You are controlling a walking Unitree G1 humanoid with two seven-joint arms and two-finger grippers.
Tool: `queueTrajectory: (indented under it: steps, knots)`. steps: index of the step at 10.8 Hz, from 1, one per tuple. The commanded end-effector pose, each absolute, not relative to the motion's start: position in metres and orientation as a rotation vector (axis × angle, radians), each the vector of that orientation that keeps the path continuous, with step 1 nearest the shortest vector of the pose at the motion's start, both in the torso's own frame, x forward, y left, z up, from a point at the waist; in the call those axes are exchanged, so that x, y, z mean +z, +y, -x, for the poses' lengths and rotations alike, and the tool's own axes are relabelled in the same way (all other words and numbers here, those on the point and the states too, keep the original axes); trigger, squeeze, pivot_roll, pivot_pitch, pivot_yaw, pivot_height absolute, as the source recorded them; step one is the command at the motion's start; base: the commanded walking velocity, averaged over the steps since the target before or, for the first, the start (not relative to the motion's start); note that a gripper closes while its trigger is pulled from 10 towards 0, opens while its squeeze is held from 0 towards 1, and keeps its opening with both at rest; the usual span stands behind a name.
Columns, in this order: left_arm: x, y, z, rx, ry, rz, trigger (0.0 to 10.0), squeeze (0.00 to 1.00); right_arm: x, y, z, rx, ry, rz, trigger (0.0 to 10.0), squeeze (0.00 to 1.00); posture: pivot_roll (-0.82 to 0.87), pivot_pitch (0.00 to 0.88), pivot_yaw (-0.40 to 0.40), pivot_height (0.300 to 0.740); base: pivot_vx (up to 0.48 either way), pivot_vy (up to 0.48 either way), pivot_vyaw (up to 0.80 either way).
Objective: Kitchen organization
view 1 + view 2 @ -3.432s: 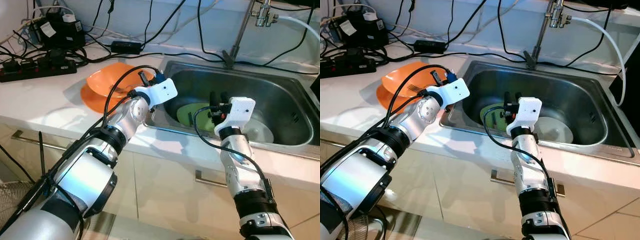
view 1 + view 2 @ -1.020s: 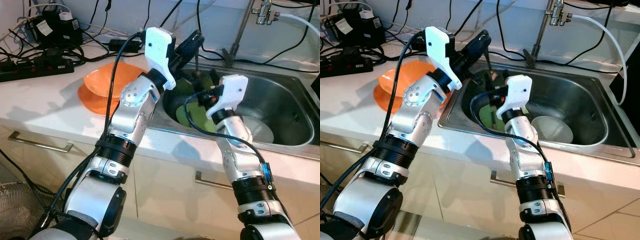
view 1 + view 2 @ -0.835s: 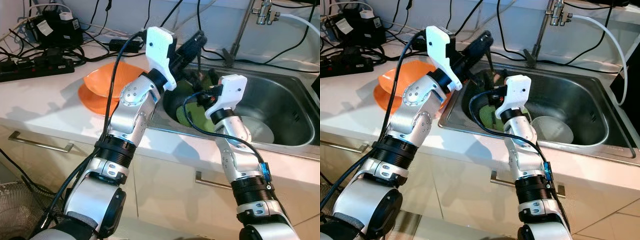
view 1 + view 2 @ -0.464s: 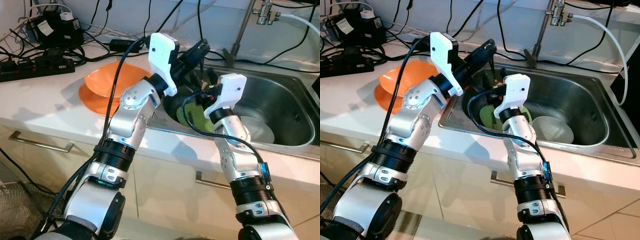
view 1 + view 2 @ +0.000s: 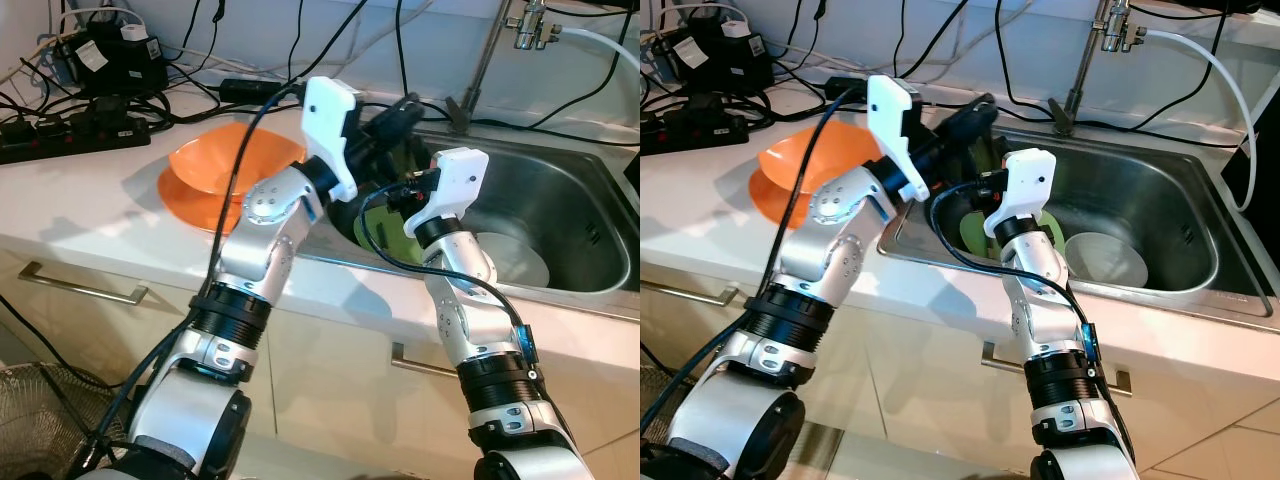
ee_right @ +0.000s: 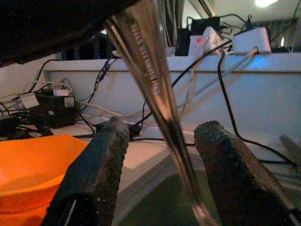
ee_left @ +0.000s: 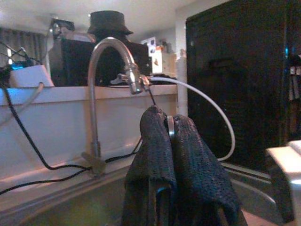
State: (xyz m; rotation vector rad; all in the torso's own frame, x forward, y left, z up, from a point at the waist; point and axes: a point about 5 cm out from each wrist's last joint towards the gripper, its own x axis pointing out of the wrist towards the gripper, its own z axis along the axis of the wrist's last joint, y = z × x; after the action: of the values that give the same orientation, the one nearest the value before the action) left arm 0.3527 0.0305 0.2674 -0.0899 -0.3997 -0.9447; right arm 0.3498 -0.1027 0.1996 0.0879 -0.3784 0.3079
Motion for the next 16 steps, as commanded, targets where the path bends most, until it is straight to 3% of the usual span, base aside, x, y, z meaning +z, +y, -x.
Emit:
queueTrajectory:
  steps: [1,3,4,5,15,16]
  knots:
    - [0.2725,0.0249,-0.3471,-0.988,-0.419,0.082,10.0,0.00,0.1984,-0.1025,-0.3527,0.304,-0.359,-0.085,10.0,0.00,0.20,0.000,-0.013,0.740,0.000,0.000,0.00]
    - [0.2718,0.0250,-0.3463,-0.994,-0.415,0.077,10.0,0.00,0.1973,-0.1028,-0.3536,0.299,-0.352,-0.083,9.4,0.00,0.20,0.000,-0.013,0.740,0.000,0.000,0.00]
    - [0.2720,0.0253,-0.3464,-0.993,-0.415,0.075,10.0,0.00,0.1973,-0.1029,-0.3538,0.298,-0.352,-0.081,3.3,0.00,0.20,0.000,-0.013,0.740,0.000,0.000,0.00]
    - [0.2727,0.0258,-0.3463,-0.991,-0.416,0.071,10.0,0.00,0.1965,-0.1036,-0.3543,0.294,-0.349,-0.081,0.0,0.00,0.20,0.000,-0.013,0.740,0.000,0.000,0.00]
    - [0.2768,0.0288,-0.3475,-0.970,-0.430,0.065,10.0,0.00,0.1920,-0.1052,-0.3567,0.291,-0.334,-0.073,0.0,0.00,0.21,0.000,-0.020,0.740,0.000,0.000,0.00]
    - [0.2771,0.0301,-0.3486,-0.955,-0.428,0.078,10.0,1.00,0.1915,-0.1051,-0.3571,0.290,-0.332,-0.073,0.0,0.00,0.21,0.000,-0.020,0.740,0.000,0.000,0.00]
